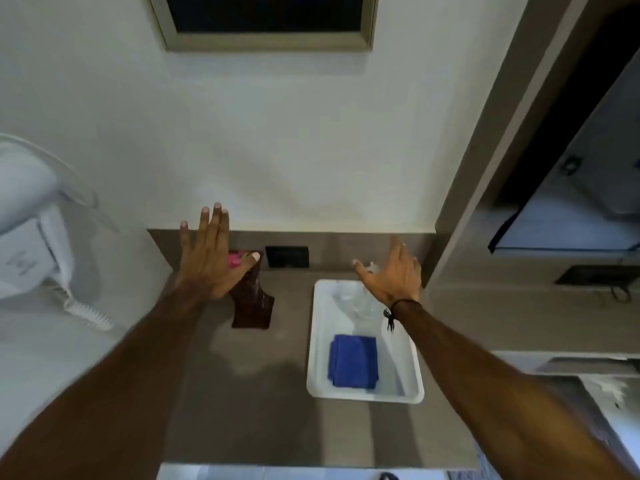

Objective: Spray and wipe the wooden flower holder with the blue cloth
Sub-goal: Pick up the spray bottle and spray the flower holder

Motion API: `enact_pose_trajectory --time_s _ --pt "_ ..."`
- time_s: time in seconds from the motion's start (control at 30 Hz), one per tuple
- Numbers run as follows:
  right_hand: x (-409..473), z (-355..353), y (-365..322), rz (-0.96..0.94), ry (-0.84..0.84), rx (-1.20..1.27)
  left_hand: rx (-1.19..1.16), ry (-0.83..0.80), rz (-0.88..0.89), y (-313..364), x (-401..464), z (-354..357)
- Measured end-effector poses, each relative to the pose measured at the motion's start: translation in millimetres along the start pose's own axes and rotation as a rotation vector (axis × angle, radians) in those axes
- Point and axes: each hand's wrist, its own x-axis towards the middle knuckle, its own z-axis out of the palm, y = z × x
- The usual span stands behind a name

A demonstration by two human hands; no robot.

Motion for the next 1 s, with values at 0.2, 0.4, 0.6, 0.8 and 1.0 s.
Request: enact_pose_trajectory --time_s 0.2,0.4,0.6,0.8,1.0 --pt "-5.3 59.2 33.3 0.42 -0.137 0.617 -0.164 -0.112 -0.188 2.1 -26.3 49.7" --pt "11.2 94.1 28.8 0.473 -0.159 0.81 -0.343 -0.13 -0.408 -2.3 -42.4 75.7" --pt "36.6 94.7 20.2 0.478 -0.23 0.74 -0.427 -0.115 -0.476 -7.1 -49.1 78.2" --pt "26.7 89.7 -25.9 0.376 -0.707 0.867 -0.423 -0.137 -0.491 -3.3 -40.1 82.8" --pt "-5.6 119.2 -72.0 0.315 -0.973 1.092 -0.377 -0.153 -0.501 -6.4 -33.5 87.0"
